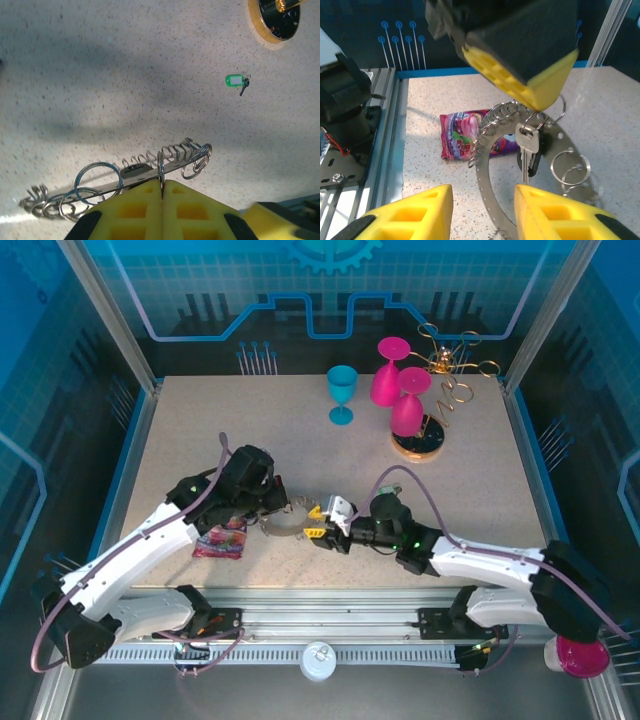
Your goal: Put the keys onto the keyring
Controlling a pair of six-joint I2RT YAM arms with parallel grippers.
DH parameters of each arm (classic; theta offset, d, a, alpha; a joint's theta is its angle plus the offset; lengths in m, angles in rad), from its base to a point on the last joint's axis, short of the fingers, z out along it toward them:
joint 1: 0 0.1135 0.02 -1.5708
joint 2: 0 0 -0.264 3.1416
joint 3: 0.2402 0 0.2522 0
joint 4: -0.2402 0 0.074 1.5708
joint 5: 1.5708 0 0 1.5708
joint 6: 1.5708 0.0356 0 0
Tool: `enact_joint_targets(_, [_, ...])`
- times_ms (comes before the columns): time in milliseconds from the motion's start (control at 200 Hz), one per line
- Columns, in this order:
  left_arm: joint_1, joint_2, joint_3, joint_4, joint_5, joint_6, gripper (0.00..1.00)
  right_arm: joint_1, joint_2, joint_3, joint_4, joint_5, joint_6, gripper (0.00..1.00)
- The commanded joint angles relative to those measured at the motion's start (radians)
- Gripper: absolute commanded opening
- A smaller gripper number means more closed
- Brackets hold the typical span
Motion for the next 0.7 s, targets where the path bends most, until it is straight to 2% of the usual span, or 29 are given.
enact_joint_targets(0, [0.008,0.025,0.055,-0.065,0.061,-0.146,0.0,0.021,0.069,-0.014,0.174,0.068,0.049,0.39])
enact_joint_targets(135, [0.009,0.041,0.046,-0.071,0.108,-0.2,0.0,0.025,0.146,-0.012,0.227,0.112,0.055,0.44])
enact_joint_targets(425, [0.015,0.02,0.007,-0.038,0.15,-0.274,0.0,0.025,0.271,0.003,0.337,0.094,0.083,0.51])
enact_joint_targets(695, [0.021,0.015,-0.04,-0.006,0.2,-0.351,0.0,0.024,0.361,0.021,0.445,0.068,0.126,0.5])
